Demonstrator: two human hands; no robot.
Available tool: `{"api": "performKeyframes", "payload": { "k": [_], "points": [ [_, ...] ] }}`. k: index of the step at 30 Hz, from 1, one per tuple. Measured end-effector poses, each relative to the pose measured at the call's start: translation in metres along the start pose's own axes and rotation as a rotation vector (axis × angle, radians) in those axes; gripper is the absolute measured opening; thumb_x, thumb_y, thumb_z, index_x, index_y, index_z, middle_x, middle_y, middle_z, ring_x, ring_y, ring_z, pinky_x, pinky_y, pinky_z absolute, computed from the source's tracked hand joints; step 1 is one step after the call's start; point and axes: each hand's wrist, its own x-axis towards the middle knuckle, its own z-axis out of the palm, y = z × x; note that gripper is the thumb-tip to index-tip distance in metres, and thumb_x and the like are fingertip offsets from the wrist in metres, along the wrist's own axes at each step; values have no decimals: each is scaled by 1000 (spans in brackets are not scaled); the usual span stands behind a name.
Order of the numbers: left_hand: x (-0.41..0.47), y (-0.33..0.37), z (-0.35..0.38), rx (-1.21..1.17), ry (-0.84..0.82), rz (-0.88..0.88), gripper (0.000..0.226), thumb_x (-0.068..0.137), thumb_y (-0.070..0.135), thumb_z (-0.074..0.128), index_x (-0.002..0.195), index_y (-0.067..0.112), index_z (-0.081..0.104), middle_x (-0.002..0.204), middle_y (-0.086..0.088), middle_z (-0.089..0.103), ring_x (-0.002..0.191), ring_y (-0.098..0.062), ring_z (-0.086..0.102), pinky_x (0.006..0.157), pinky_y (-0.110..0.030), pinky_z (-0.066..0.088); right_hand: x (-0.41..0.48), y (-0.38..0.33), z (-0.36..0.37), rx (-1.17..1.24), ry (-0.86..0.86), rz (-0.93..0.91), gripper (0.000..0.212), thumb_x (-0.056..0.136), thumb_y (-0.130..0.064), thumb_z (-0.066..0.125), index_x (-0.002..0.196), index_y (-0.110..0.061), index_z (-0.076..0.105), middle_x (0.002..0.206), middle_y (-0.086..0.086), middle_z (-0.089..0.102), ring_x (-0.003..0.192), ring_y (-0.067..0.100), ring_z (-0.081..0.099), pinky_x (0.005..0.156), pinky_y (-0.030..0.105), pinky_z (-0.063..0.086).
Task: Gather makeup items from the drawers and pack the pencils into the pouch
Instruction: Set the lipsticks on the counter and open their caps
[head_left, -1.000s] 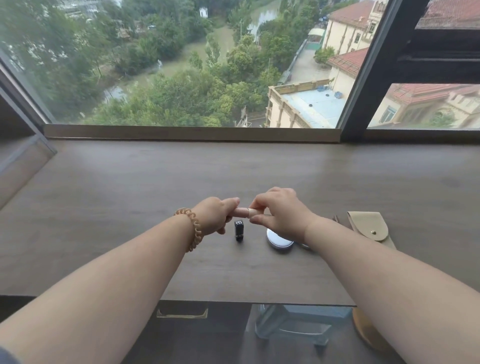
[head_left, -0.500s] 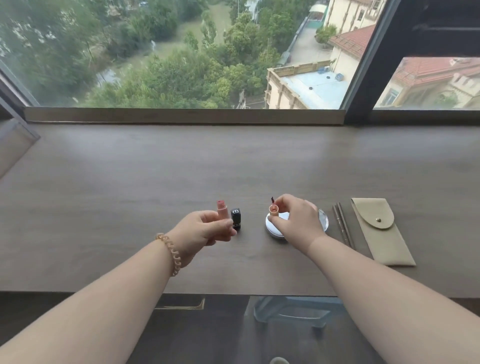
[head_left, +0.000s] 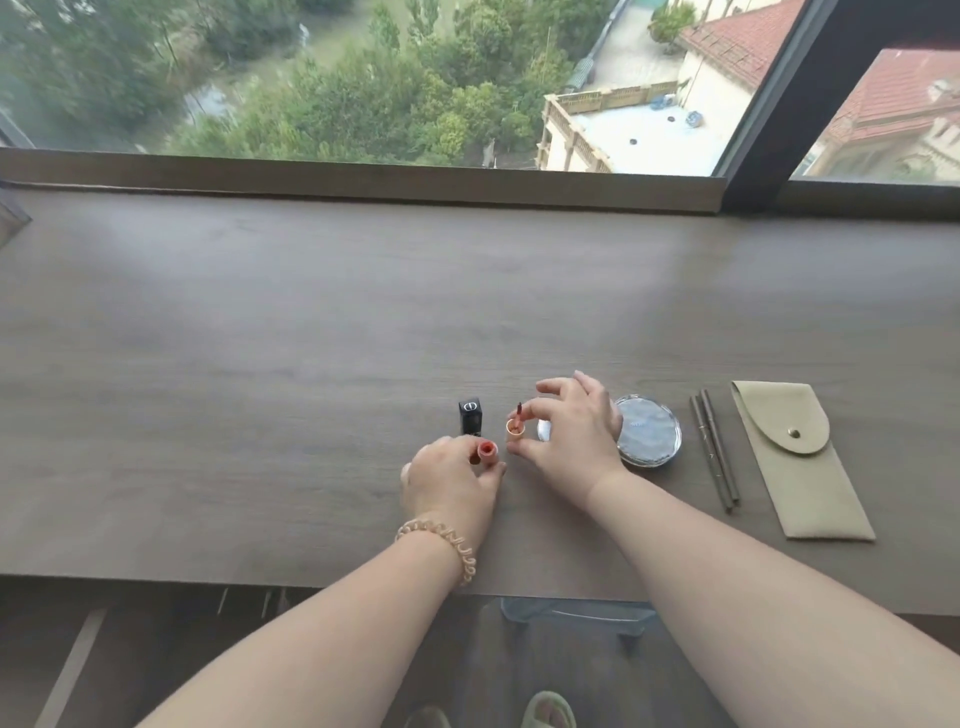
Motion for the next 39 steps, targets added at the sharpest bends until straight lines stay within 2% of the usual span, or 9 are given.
{"api": "performKeyframes", "payload": {
  "k": [4, 12, 17, 22, 28, 31, 35, 37, 39],
  "points": [
    [4, -1, 12, 104, 39, -42, 20, 82, 45, 59, 90, 30, 68, 95, 4, 68, 99, -20, 58, 85, -34, 38, 6, 4, 5, -99, -50, -38, 12, 74, -44, 72, 84, -39, 68, 139, -11, 43, 142, 22, 7, 112, 38, 1],
    [7, -5, 20, 41, 26, -55, 27, 77, 50, 64, 86, 26, 70, 86, 1, 66, 91, -23, 59, 83, -36, 45, 8, 7, 7, -131, -78, -46, 19, 71, -46, 71, 88, -38, 67, 140, -10, 42, 143, 21, 4, 110, 38, -2],
    [-4, -11, 5, 71, 22, -10, 34, 71, 51, 57, 92, 27, 68, 90, 8, 66, 94, -17, 57, 86, -31, 37, 3, 9, -4, -123, -131, -47, 59, 59, -53, 78, 114, -44, 57, 145, -10, 34, 143, 18, 0, 113, 40, 1],
    [11, -12, -26, -122, 186, -79, 30, 69, 30, 58, 97, 26, 49, 96, 10, 54, 98, -16, 52, 86, -31, 27, -12, 17, -19, 20, -194, -82, 96, 45, -58, 84, 130, -47, 42, 146, -12, 28, 142, 13, 2, 115, 41, 7],
    [37, 1, -36, 96, -139, 60, 52, 77, 26, 60, 127, 35, 46, 126, 12, 54, 125, -14, 41, 98, -35, 26, -25, 22, -32, 52, -212, -126, 107, 40, -60, 85, 135, -48, 36, 147, -12, 24, 141, 11, 4, 114, 42, 9],
    [41, 2, -33, 183, -195, 62, 31, 84, 29, 56, 115, 34, 55, 120, 9, 61, 121, -17, 47, 97, -36, 28, -34, 22, -41, 34, -219, -171, 111, 42, -58, 85, 138, -47, 32, 148, -13, 22, 142, 9, 2, 113, 37, 6],
    [40, 7, -42, 57, -129, -7, 6, 88, 28, 53, 91, 28, 58, 94, 13, 66, 101, -15, 57, 91, -32, 27, -45, 21, -56, 50, -245, -189, 108, 46, -64, 81, 139, -48, 28, 149, -13, 20, 141, 6, -1, 117, 39, 5],
    [40, 10, -57, -73, -65, -73, 5, 85, 24, 56, 79, 25, 56, 78, 14, 62, 86, -18, 57, 91, -35, 35, -46, 17, -63, 76, -222, -186, 97, 53, -75, 65, 139, -45, 31, 150, -12, 22, 141, 5, -1, 118, 41, 5],
    [41, 13, -77, -251, -22, -105, 11, 81, 22, 59, 71, 24, 56, 68, 12, 59, 72, -21, 56, 78, -37, 47, -43, 9, -72, 70, -149, -187, 89, 59, -81, 41, 138, -41, 37, 149, -13, 28, 142, 6, 1, 115, 37, 3]
  ]
}}
